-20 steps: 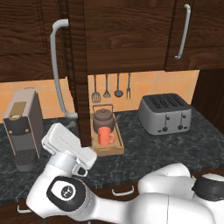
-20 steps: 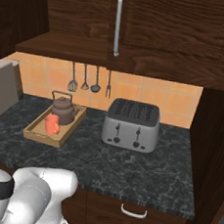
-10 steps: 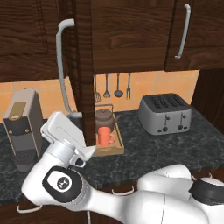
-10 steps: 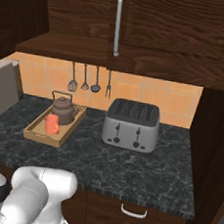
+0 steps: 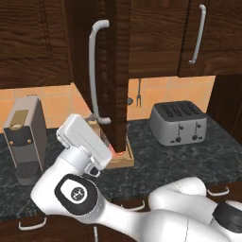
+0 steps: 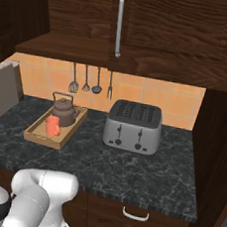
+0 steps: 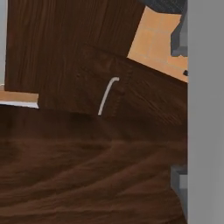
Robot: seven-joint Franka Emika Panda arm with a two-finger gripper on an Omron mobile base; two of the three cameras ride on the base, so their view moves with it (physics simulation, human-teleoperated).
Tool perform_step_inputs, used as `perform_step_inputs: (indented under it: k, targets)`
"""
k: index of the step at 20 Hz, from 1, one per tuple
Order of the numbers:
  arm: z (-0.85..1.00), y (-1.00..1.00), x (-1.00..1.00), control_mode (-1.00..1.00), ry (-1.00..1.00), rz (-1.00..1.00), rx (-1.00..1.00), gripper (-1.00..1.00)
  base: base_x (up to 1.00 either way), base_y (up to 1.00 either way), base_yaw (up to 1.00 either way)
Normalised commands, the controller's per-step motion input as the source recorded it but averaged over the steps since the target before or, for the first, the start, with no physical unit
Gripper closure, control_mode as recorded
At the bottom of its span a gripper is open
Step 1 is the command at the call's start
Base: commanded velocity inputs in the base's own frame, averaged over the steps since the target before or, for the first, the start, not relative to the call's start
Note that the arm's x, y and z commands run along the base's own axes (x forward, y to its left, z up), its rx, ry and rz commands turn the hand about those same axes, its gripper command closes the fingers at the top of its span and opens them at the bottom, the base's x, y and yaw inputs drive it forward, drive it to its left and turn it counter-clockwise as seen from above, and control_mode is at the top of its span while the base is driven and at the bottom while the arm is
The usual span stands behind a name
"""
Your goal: Pick the kettle from the counter and place it on the tray. Then pick the mug from the cabinet and place it on the tray. Then close the cabinet doors.
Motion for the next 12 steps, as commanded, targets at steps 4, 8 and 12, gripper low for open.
perform_step_inputs:
  k: [4,8,12]
  targets:
    - [0.24,-0.56,0.0,-1.0,0.08,0.0,0.0,-1.0,0.0,0.0,0.0]
    - [0.23,-0.55,0.0,-1.0,0.08,0.0,0.0,-1.0,0.0,0.0,0.0]
    - [0.29,-0.53,0.0,-1.0,0.1,0.0,0.0,-1.0,0.0,0.0,0.0]
